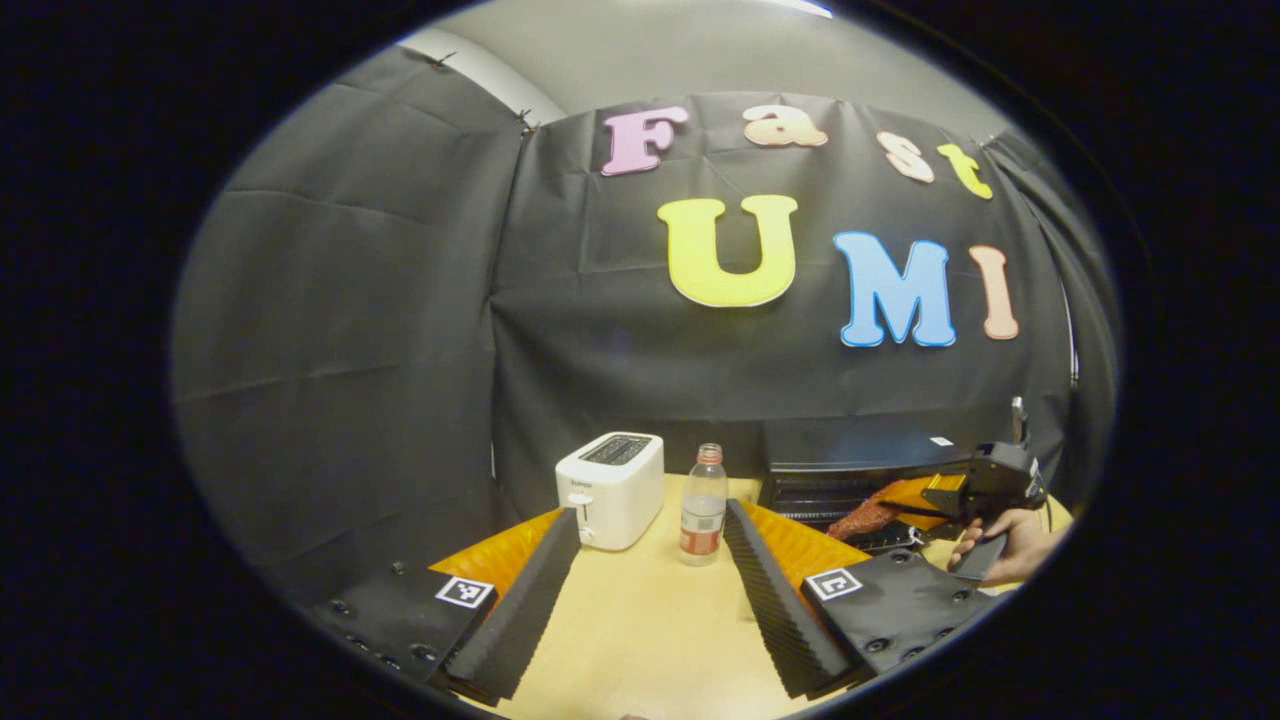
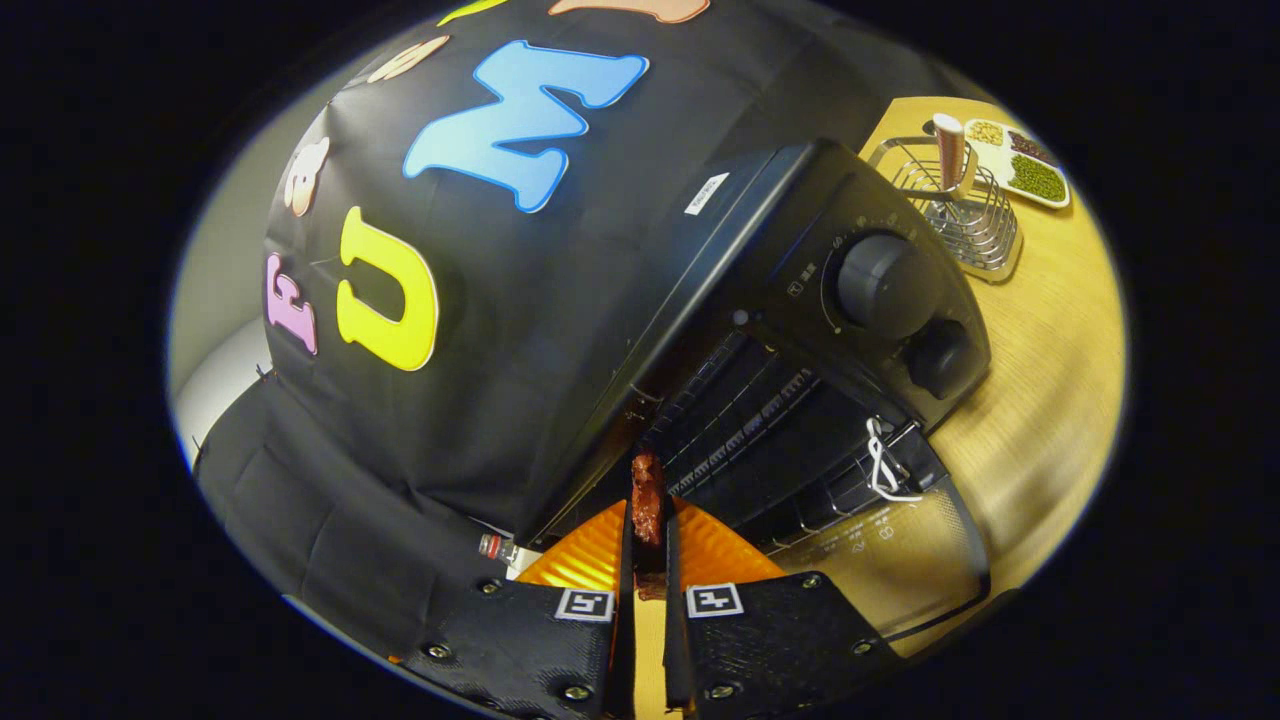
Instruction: Open the electric oven with the left hand, put the food in, and close the electric oven.
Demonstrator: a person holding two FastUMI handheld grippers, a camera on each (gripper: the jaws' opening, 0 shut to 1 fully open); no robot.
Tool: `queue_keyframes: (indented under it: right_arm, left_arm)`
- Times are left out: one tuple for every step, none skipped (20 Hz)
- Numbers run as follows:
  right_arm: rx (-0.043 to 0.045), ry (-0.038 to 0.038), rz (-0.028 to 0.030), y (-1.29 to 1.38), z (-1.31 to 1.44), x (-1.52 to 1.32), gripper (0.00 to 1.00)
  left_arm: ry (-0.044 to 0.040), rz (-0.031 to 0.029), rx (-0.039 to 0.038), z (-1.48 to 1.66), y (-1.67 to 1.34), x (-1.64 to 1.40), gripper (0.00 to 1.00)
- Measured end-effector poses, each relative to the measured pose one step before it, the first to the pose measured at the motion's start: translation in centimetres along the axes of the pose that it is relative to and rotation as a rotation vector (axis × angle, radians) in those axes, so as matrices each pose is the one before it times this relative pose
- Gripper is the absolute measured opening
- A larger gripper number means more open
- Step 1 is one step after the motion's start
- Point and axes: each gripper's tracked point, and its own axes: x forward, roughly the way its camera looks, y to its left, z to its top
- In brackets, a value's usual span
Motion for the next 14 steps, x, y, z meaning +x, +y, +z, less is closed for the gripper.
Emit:
queue_keyframes:
  right_arm:
    - [0.00077, 0.00161, -0.00215, -0.181, -0.095, 0.615, 0.12]
    - [0.00055, -0.00126, -0.00127, 0.006, -0.011, 0.287, 0.12]
    - [0.00338, -0.00431, 0.00466, 0.039, 0.008, 0.315, 0.12]
    - [0.00397, -0.00692, -0.00238, -0.157, 0.075, 0.498, 0.12]
    - [0.00238, -0.00652, -0.00485, -0.27, 0.147, 0.584, 0.12]
    - [-0.00175, -0.00458, -0.00912, -0.369, 0.191, 0.481, 0.12]
    - [-0.00964, -0.00965, -0.00538, -0.346, 0.201, 0.006, 0.12]
    - [-0.01448, -0.0125, -0.0071, -0.239, 0.192, -0.062, 0.12]
    - [-0.01567, -0.00865, -0.00504, -0.068, -0.026, 0.014, 0.12]
    - [-0.01411, -0.00766, -0.00174, -0.123, 0.022, 0.144, 0.12]
    - [-0.01622, -0.00704, -0.00797, -0.17, 0.043, 0.12, 0.12]
    - [-0.01781, -0.00694, -0.01287, -0.143, -0.004, -0.032, 0.13]
    - [-0.02397, -0.00899, -0.01783, -0.327, 0.297, 0.105, 0.06]
    - [-0.02764, -0.00375, -0.02512, -0.646, 0.214, 0.002, 0.18]
  left_arm:
    - [0.00232, 0.0004, 0.00015, 0.015, 0.051, 0.282, 1.0]
    - [0.00175, 0.00035, 0.0014, -0.156, -0.003, 0.391, 1.0]
    - [0.00284, 0.00093, 0.00281, -0.13, 0.081, 0.284, 1.0]
    - [0.00609, 0.00192, 0.00241, -0.3, -0.012, 0.24, 1.0]
    - [0.00789, 0.00188, -0.00026, -0.179, 0.038, 0.177, 1.0]
    - [0.00537, 0.00113, -0.00201, -0.203, -0.056, 0.159, 1.0]
    - [0.00473, 0.0028, -0.00132, -0.133, 0.028, 0.089, 1.0]
    - [0.00079, 0.00582, 0.0026, -0.049, 0.158, 0.027, 1.0]
    - [-0.0003, 0.00286, 0.00359, 0.057, 0.133, 0.149, 1.0]
    - [0.00062, 0.00461, 0.00304, -0.036, 0.185, 0.001, 1.0]
    - [0.00082, 0.00348, 0.00086, 0.013, 0.196, 0.085, 1.0]
    - [0.00181, 0.00415, -0.00066, 0.0, 0.151, 0.102, 1.0]
    - [0.00135, 0.00376, -0.00201, 0.048, 0.16, 0.004, 1.0]
    - [-0.00128, 0.00454, -0.00117, -0.133, -0.035, -0.017, 1.0]
